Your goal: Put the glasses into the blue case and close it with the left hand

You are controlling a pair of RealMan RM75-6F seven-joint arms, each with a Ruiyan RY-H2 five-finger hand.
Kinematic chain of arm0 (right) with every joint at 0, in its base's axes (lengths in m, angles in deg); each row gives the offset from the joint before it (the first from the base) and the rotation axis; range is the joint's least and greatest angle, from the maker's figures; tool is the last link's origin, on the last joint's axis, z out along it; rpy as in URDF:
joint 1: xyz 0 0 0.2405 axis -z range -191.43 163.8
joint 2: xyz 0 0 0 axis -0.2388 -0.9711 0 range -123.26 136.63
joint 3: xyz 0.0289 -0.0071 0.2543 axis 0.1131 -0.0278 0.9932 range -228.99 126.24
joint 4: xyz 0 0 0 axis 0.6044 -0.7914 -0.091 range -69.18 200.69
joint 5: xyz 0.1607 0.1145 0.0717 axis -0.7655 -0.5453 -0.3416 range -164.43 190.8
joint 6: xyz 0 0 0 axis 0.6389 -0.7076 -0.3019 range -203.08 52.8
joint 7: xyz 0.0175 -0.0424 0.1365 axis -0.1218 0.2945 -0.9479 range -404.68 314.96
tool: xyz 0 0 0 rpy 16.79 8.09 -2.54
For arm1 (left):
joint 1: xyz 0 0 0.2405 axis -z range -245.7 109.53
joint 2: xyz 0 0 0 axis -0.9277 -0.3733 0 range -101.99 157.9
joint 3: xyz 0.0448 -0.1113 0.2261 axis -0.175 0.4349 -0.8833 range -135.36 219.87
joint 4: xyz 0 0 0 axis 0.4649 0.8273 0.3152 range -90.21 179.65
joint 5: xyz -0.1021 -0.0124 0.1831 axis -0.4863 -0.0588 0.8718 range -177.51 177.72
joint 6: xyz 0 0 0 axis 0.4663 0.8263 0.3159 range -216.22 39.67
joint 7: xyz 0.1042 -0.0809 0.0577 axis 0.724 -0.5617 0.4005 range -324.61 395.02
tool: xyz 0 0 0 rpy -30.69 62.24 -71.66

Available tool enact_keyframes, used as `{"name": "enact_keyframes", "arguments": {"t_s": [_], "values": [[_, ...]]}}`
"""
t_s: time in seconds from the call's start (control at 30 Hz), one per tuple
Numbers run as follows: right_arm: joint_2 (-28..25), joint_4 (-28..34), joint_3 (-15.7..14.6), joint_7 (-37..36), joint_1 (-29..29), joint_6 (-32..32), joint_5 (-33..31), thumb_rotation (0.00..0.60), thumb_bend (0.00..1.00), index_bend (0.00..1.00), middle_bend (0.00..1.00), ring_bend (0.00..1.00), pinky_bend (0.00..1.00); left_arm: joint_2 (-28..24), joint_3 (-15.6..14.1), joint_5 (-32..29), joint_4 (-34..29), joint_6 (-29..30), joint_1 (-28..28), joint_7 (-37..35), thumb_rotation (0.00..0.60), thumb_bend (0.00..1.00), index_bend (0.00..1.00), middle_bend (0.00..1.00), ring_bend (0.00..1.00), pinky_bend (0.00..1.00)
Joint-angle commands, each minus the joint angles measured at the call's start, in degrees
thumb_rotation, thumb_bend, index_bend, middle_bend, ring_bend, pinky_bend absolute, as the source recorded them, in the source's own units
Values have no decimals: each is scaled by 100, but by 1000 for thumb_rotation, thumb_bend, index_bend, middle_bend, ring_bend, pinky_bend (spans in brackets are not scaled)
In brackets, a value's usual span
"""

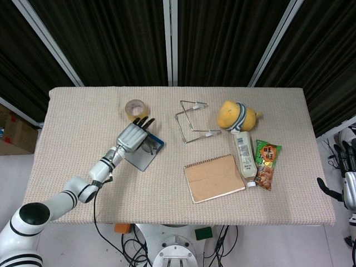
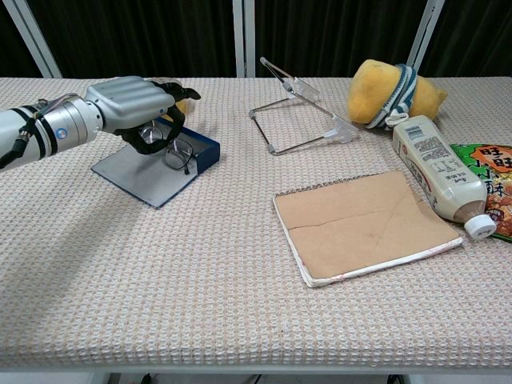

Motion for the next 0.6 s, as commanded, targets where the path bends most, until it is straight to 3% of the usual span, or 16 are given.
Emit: {"name": "enact_keyframes", "arguments": {"t_s": [0.03, 0.2, 0.6], "values": [[-2, 10, 1, 21, -11, 13, 4, 600, 271, 0, 0, 0, 45, -41, -17, -2, -46, 31, -19, 20, 600, 420, 377, 0, 0, 163], [-3, 26, -1, 30, -21, 27, 11, 600, 271, 0, 0, 0, 46, -146, -33, 23, -217, 227, -91, 55, 600, 416, 297, 0, 0, 163], [-35, 115, 6, 109, -24, -13, 49, 600, 271, 0, 0, 0, 46, -610, -102, 112, -961, 946, -455, 290, 600, 375, 267, 0, 0, 163]]}}
